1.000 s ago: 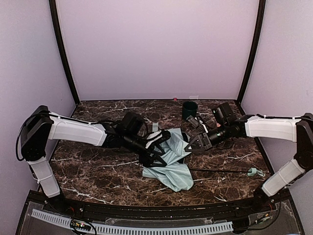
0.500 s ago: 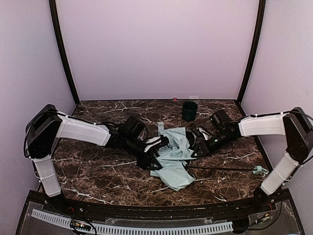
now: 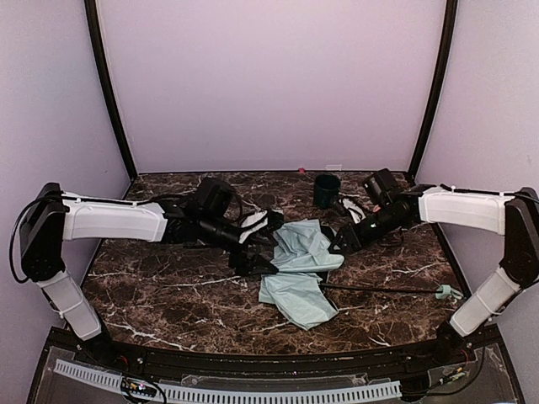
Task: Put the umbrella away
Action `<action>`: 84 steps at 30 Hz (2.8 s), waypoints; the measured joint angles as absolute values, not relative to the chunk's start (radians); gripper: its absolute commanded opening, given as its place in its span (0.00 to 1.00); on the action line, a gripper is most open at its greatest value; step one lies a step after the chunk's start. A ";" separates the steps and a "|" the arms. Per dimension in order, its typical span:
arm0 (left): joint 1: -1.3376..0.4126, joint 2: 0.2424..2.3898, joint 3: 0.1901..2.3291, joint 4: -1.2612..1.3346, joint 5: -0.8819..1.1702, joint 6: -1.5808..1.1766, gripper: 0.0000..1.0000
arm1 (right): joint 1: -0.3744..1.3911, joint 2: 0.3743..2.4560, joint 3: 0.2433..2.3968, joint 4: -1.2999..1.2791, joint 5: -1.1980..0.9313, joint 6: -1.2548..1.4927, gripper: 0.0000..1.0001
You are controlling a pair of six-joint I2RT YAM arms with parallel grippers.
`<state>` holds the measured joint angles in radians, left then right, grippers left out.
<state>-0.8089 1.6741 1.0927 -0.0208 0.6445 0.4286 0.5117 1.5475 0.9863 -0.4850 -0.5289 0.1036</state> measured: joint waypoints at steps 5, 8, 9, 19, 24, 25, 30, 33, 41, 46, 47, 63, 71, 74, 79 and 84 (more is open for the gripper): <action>-0.904 1.674 1.064 0.001 0.585 0.533 0.72 | 0.579 1.428 1.036 -0.531 -0.369 0.074 0.40; -0.925 1.675 1.040 0.017 0.574 0.560 0.69 | 0.664 1.369 1.052 -0.523 -0.302 0.052 0.40; -0.925 1.677 1.040 0.020 0.571 0.565 0.69 | 0.686 1.358 1.051 -0.516 -0.294 0.047 0.40; -1.003 1.674 1.040 0.051 0.590 0.590 0.78 | 0.747 1.593 1.010 -0.290 -0.451 0.035 0.32; -1.042 1.678 1.040 0.060 0.600 0.604 0.80 | 0.671 1.785 1.011 -0.192 -0.538 0.070 0.29; -1.042 1.683 1.040 0.072 0.590 0.608 0.80 | 0.665 1.808 1.012 -0.176 -0.554 0.072 0.28; -1.041 1.758 1.040 0.164 0.486 0.619 0.79 | 0.659 1.908 1.021 -0.093 -0.659 0.083 0.26; -1.039 1.798 1.043 0.198 0.430 0.618 0.79 | 0.659 1.927 1.015 -0.054 -0.709 0.084 0.26; -1.037 1.803 1.070 0.205 0.511 0.590 0.13 | 0.655 1.977 1.010 0.014 -0.798 0.086 0.22; -1.029 1.803 1.107 0.176 0.455 0.561 0.00 | 0.652 1.982 1.010 0.004 -0.815 0.062 0.19; -1.019 1.803 1.111 0.179 0.457 0.537 0.00 | 0.652 1.982 1.010 -0.002 -0.820 0.051 0.18; -0.780 2.004 1.081 0.308 0.555 0.147 0.00 | 0.647 1.934 0.925 0.000 -0.885 0.059 0.16; -0.781 2.054 1.099 0.258 0.550 0.146 0.00 | 0.640 1.737 0.857 -0.010 -0.635 0.166 0.27; -0.781 2.054 1.099 0.255 0.560 0.150 0.00 | 0.636 1.637 0.843 -0.030 -0.510 0.196 0.28; -0.778 2.054 1.099 0.255 0.566 0.153 0.00 | 0.628 1.542 0.848 -0.103 -0.311 0.218 0.44; -0.778 2.054 1.105 0.249 0.566 0.153 0.00 | 0.631 1.540 0.854 -0.076 -0.419 0.251 0.54</action>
